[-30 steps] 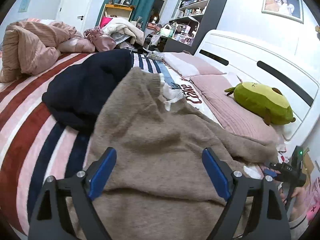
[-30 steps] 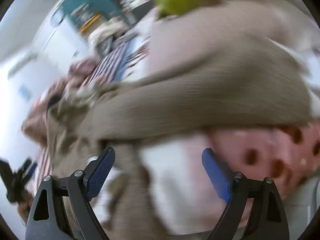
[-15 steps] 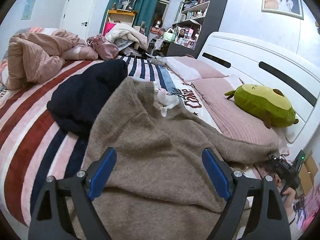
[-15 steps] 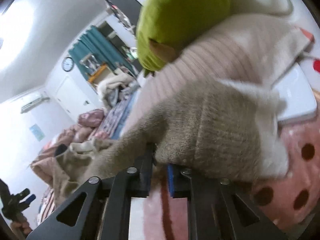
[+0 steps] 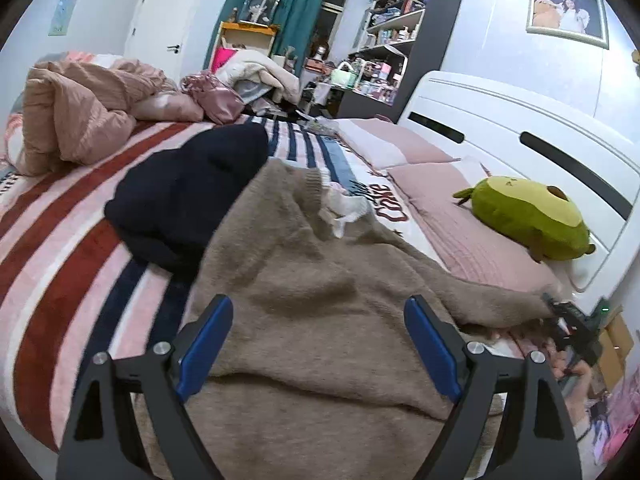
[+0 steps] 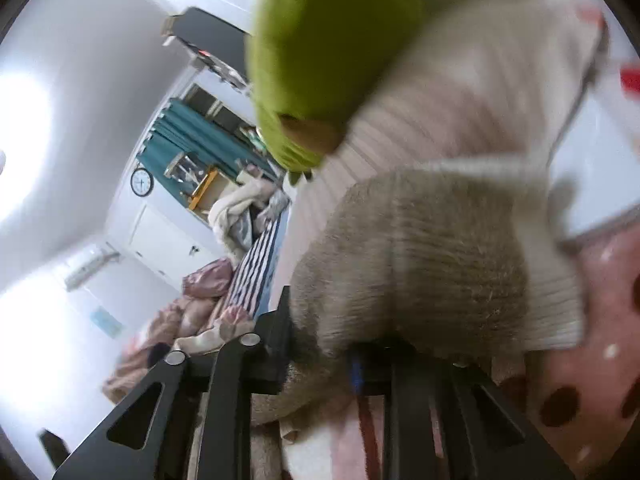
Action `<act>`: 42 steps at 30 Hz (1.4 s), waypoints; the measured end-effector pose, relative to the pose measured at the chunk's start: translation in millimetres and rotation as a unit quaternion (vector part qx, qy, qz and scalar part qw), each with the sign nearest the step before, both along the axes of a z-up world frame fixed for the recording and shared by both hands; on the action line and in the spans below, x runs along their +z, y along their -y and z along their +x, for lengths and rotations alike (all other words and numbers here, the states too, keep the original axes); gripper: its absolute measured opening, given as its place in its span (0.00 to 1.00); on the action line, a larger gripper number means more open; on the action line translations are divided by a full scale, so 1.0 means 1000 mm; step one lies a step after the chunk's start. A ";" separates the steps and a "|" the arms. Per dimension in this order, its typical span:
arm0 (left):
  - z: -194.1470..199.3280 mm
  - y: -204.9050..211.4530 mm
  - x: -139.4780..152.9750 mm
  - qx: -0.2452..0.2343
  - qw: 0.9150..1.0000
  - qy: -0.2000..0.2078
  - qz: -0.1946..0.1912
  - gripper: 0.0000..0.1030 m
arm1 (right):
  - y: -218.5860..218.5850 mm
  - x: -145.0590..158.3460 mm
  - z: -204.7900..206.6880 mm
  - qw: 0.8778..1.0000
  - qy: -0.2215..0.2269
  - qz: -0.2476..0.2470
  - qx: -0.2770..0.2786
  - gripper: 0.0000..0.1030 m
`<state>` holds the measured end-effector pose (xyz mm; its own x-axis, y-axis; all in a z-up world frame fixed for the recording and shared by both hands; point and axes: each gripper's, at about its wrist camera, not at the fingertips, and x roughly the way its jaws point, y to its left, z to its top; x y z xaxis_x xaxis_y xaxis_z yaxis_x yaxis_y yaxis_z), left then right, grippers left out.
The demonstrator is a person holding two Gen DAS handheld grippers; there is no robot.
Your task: Fold small clothes
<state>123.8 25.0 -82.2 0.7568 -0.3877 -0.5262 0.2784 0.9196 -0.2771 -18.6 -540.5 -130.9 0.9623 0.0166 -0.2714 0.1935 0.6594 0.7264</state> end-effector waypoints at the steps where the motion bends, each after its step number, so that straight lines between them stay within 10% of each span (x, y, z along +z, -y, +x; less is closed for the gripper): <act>1: 0.001 -0.003 -0.001 0.005 1.000 0.000 -0.002 0.83 | -0.007 0.008 -0.002 1.000 0.002 -0.024 -0.001 0.12; 7: 0.000 -0.019 -0.007 0.013 1.000 0.002 -0.009 0.83 | -0.071 0.078 0.013 0.979 0.036 -0.188 0.068 0.12; 13: -0.004 -0.036 -0.008 0.011 1.000 0.016 -0.001 0.83 | -0.183 0.141 0.045 0.914 0.079 -0.326 0.229 0.13; 20: -0.007 -0.051 -0.020 -0.008 1.000 0.006 -0.011 0.84 | -0.338 0.047 0.104 0.807 -0.086 -0.362 0.458 0.19; 23: -0.005 -0.050 -0.027 -0.024 1.000 -0.011 -0.013 0.84 | -0.356 0.005 0.108 0.787 -0.146 -0.339 0.494 0.32; 31: 0.003 -0.021 -0.043 -0.130 0.986 -0.045 -0.093 0.94 | -0.318 0.041 0.059 0.790 -0.077 -0.292 0.533 0.58; 42: 0.064 0.081 -0.083 -0.090 0.991 -0.101 -0.002 0.93 | -0.218 0.058 0.058 0.859 -0.108 -0.317 0.386 0.58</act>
<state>188.2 -56.5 -165.1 0.5551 -0.5099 -0.6571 0.3768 0.8585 -0.3479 38.9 -322.9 -73.4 0.6569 0.4107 -0.6323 -0.3947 0.9018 0.1757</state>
